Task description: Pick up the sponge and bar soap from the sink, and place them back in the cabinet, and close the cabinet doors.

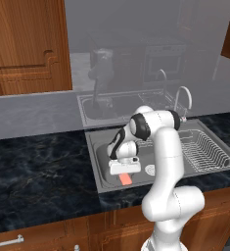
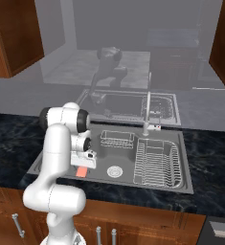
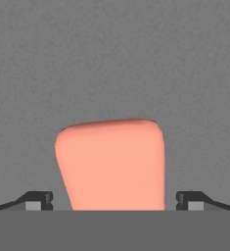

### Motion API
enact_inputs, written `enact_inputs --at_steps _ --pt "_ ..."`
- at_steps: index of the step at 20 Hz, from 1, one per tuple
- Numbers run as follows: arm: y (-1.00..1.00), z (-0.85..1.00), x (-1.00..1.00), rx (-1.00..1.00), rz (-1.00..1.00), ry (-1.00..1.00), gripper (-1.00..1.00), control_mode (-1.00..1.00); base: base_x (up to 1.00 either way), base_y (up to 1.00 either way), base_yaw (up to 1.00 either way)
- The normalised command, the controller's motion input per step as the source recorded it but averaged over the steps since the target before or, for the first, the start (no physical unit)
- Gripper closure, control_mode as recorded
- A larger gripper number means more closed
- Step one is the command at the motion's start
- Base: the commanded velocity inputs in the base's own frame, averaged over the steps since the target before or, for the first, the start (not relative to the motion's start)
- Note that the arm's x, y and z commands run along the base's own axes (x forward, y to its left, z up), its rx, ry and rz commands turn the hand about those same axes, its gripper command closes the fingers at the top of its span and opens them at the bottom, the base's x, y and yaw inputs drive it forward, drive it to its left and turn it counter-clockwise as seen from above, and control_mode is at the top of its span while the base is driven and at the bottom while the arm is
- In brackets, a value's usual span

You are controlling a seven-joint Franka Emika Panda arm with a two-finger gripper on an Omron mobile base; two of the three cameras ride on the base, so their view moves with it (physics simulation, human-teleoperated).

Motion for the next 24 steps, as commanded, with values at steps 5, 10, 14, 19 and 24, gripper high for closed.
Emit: enact_inputs --at_steps 5,10,14,19,24 --pt "0.00 -0.12 0.00 0.00 0.00 0.00 -1.00 -1.00 0.00 0.00 0.00" --pt "0.00 -0.13 0.00 0.00 0.00 0.00 -1.00 -1.00 0.00 0.00 0.00" --pt "0.00 -0.11 0.00 0.00 0.00 0.00 -1.00 -1.00 0.00 0.00 0.00" --pt "0.00 -0.08 0.00 0.00 0.00 0.00 1.00 -1.00 0.00 0.00 0.00" --pt "0.00 0.00 0.00 0.00 0.00 0.00 1.00 -1.00 0.00 0.00 0.00"
